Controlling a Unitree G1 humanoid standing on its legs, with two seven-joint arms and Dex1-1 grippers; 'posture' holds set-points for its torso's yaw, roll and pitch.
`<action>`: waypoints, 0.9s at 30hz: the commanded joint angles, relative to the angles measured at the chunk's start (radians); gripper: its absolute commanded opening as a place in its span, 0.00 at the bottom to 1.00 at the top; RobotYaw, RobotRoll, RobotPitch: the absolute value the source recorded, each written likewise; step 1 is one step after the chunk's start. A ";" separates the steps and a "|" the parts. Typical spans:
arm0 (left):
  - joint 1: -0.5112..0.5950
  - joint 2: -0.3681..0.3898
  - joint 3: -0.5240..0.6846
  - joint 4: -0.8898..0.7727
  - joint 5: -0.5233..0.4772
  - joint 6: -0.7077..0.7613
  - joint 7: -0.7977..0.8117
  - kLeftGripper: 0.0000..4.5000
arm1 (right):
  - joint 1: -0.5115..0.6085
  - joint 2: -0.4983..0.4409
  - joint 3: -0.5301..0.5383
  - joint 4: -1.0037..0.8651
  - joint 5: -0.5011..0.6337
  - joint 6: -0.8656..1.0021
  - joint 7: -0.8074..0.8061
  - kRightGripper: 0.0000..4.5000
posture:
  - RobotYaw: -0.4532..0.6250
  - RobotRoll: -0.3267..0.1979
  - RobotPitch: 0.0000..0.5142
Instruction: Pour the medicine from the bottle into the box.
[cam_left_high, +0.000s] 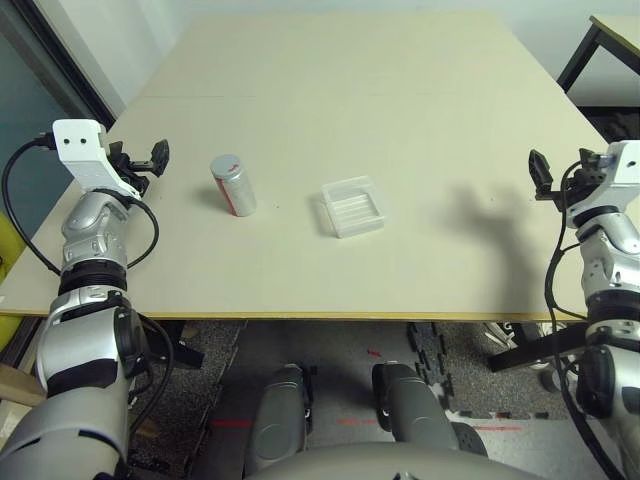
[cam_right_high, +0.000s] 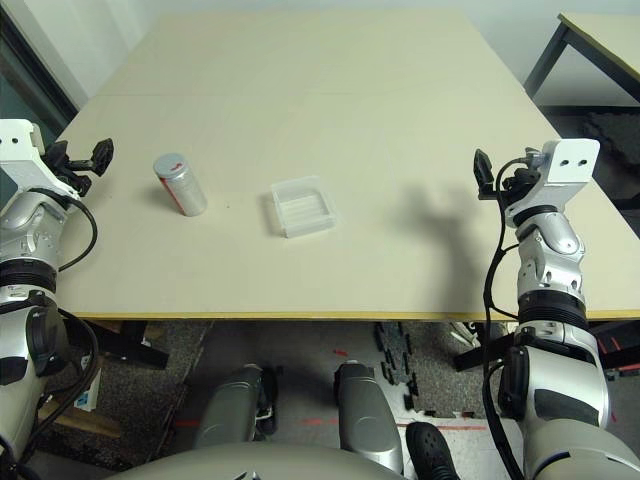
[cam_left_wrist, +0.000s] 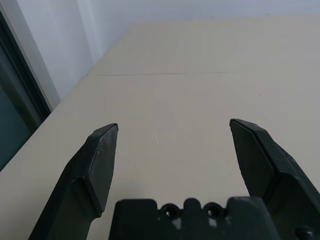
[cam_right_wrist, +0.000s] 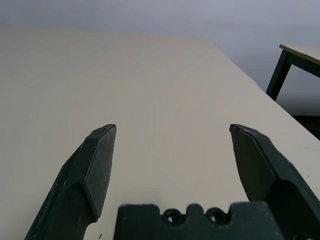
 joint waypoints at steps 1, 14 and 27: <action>-0.011 -0.002 0.005 0.015 0.000 -0.008 0.004 1.00 | -0.008 -0.005 -0.004 0.030 -0.007 -0.017 -0.002 1.00 | 0.28 0.62 0.15; -0.018 -0.001 0.005 0.014 -0.008 0.003 -0.021 1.00 | -0.043 -0.001 -0.002 0.054 0.002 -0.027 0.021 1.00 | 0.28 0.62 0.16; -0.014 0.004 0.013 -0.010 -0.027 0.025 -0.058 1.00 | -0.064 0.041 0.031 -0.028 0.057 0.043 0.217 1.00 | 0.29 0.62 0.14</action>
